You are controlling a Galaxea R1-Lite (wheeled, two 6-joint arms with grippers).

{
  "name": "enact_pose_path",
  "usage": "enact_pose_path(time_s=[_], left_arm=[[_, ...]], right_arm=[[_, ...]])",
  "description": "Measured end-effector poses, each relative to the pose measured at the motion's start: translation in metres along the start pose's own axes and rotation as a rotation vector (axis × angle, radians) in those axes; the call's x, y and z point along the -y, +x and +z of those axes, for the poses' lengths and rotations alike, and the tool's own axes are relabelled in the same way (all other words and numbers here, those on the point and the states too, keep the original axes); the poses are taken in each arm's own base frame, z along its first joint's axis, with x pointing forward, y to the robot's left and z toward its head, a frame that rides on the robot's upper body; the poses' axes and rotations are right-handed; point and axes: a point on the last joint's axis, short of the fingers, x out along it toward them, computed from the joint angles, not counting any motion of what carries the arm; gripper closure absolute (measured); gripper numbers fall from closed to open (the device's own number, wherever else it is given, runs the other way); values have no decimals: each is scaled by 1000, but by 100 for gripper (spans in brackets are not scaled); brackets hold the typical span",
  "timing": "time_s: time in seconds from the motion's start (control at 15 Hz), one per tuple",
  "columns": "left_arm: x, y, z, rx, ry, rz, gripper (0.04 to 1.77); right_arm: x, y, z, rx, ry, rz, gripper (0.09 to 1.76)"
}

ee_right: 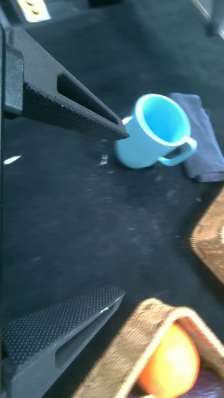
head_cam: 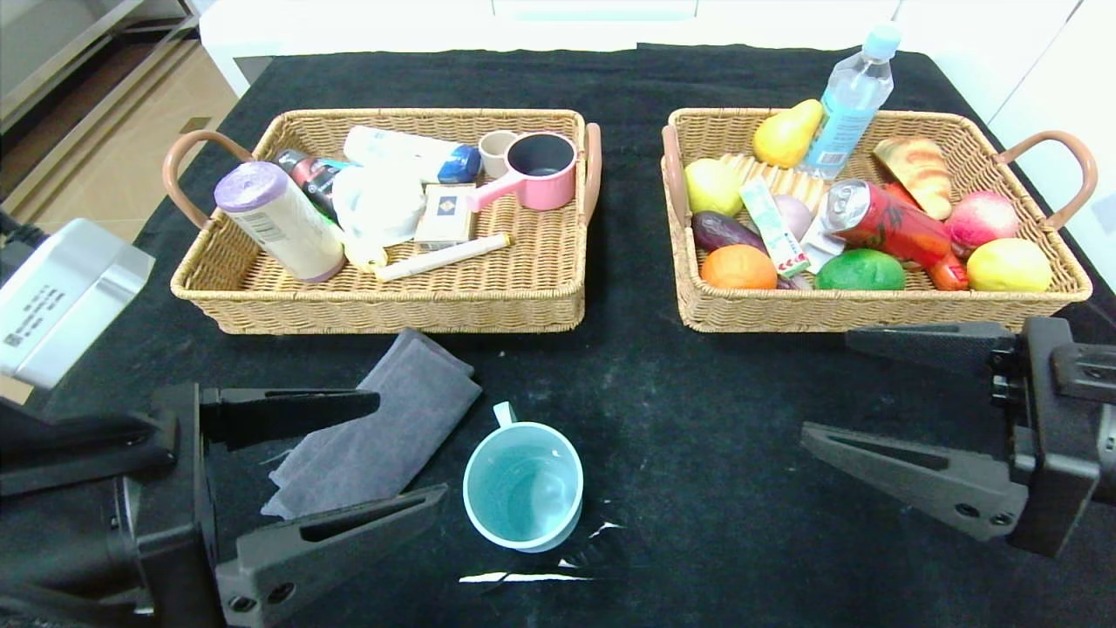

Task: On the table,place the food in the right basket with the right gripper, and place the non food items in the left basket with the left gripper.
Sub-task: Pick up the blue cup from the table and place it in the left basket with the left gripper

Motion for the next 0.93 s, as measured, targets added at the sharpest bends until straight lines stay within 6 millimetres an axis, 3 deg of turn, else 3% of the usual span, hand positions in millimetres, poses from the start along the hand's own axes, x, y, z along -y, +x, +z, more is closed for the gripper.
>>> enact_pose_path(time_s=[0.2, 0.6, 0.93], left_arm=[[-1, 2, -1, -17, 22, 15, 9], [-3, 5, 6, -16, 33, 159, 9], [0, 5, 12, -137, 20, 209, 9]], right_arm=[[5, -14, -17, -8, -35, -11, 15], [8, -15, -28, 42, -57, -31, 15], [10, -15, -29, 39, -47, -41, 15]])
